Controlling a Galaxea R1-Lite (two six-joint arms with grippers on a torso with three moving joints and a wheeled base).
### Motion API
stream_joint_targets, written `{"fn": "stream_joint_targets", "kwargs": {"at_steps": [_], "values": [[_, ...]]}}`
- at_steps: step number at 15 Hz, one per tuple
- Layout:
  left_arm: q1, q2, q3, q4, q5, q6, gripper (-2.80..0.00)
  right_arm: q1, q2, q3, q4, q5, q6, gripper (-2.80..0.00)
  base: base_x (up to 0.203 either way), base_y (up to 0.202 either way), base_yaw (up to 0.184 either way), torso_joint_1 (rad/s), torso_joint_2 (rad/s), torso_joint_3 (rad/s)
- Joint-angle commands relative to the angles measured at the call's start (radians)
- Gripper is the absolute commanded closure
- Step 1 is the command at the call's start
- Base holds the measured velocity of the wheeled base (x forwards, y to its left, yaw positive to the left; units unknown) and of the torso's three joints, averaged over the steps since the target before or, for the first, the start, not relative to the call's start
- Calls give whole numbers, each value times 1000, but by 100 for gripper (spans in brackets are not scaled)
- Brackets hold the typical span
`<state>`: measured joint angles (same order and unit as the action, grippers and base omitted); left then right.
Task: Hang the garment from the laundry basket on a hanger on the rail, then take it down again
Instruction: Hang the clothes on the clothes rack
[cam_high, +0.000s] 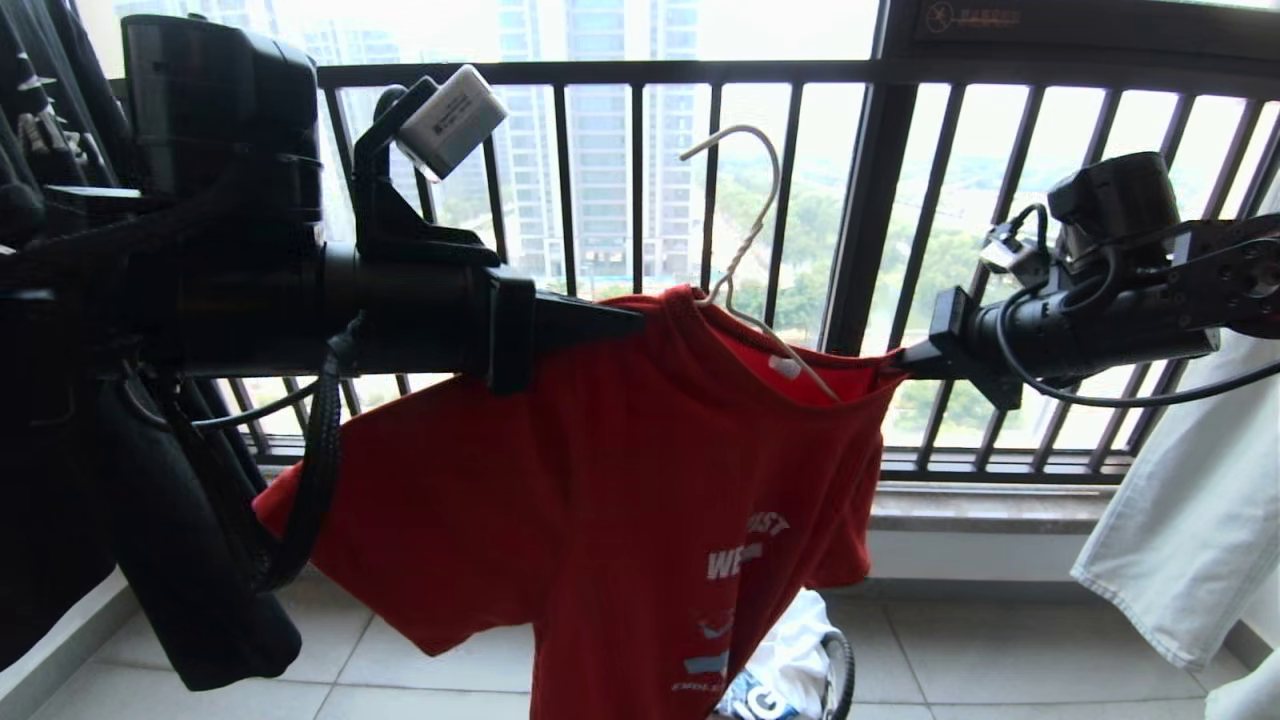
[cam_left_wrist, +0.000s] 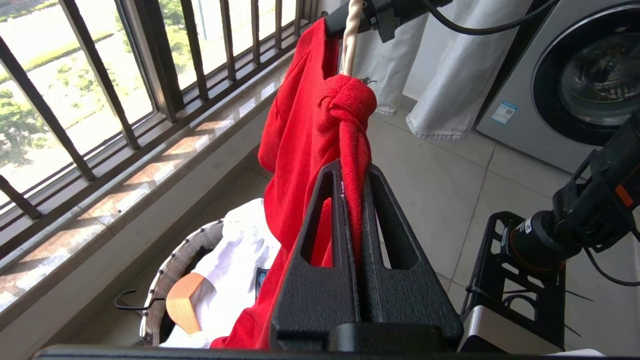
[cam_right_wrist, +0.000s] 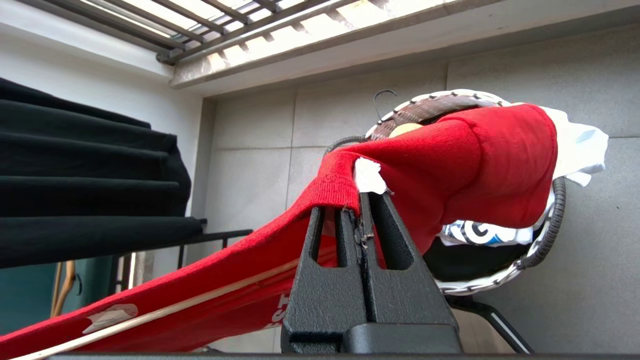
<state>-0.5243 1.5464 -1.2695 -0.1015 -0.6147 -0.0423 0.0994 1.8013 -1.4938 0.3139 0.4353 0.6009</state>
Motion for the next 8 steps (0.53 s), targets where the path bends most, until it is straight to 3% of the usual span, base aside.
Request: {"fn": "stream_joint_targets", "kwargs": {"at_steps": [1, 4, 8], "values": [[-10, 48, -8, -1, -2, 6, 0, 0, -26, -10, 2, 3, 5, 0, 0, 0, 0, 0, 0, 0], [-14, 99, -9, -20, -2, 29, 0, 0, -55, -14, 5, 3, 7, 0, 0, 0, 0, 0, 0, 0], [-16, 158, -7, -121, -1, -16, 0, 2, -95, -31, -4, 8, 32, 0, 0, 0, 0, 0, 0, 0]]}}
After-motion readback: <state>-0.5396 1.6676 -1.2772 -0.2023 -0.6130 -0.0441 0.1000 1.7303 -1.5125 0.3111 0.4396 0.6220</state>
